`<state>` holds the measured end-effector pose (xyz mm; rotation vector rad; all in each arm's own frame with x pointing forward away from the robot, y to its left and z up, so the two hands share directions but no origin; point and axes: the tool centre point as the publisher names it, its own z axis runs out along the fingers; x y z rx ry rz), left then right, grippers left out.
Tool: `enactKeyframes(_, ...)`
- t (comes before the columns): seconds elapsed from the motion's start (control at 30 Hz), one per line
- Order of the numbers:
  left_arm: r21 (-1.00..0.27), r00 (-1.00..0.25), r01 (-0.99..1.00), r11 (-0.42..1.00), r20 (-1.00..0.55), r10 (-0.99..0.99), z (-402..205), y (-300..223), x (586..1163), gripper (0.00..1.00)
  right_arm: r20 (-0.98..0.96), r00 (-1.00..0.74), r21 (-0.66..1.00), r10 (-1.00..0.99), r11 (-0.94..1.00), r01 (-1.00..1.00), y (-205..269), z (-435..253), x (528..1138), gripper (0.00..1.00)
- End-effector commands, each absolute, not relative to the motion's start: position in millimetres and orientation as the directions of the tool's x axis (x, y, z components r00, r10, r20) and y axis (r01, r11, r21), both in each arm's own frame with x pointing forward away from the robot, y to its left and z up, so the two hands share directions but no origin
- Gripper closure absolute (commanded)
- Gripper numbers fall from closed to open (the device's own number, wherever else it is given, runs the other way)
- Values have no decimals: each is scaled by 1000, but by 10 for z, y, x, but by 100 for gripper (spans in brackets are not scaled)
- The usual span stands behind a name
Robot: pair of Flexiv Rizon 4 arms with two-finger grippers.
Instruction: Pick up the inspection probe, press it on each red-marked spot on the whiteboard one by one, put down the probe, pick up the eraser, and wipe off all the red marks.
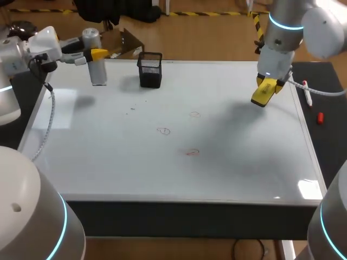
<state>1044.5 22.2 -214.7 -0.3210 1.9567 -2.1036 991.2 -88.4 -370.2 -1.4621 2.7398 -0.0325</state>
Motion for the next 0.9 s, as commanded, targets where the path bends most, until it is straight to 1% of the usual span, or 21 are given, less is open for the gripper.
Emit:
enactKeyframes(0.03, -997, -940, 37, -69, -11, -340, -2145, 295, 10447, 100, -19, -555, -37, -832, 555, -831, -889, -3693, 9913, 100)
enactKeyframes(0.27, -996, -929, 37, -76, -6, -371, -2126, 423, 10463, 100, -19, -555, -37, -832, 555, -831, -889, -3693, 9913, 100)
enactKeyframes(0.8, -996, -929, 37, -76, -6, -371, -2126, 423, 10463, 100, -19, -555, -37, -832, 555, -831, -889, -3693, 9913, 100)
enactKeyframes(0.9, -996, -929, 37, -76, -6, -371, -2126, 423, 10463, 100, -22, -517, -40, -856, 517, -855, -761, -3667, 9881, 100)
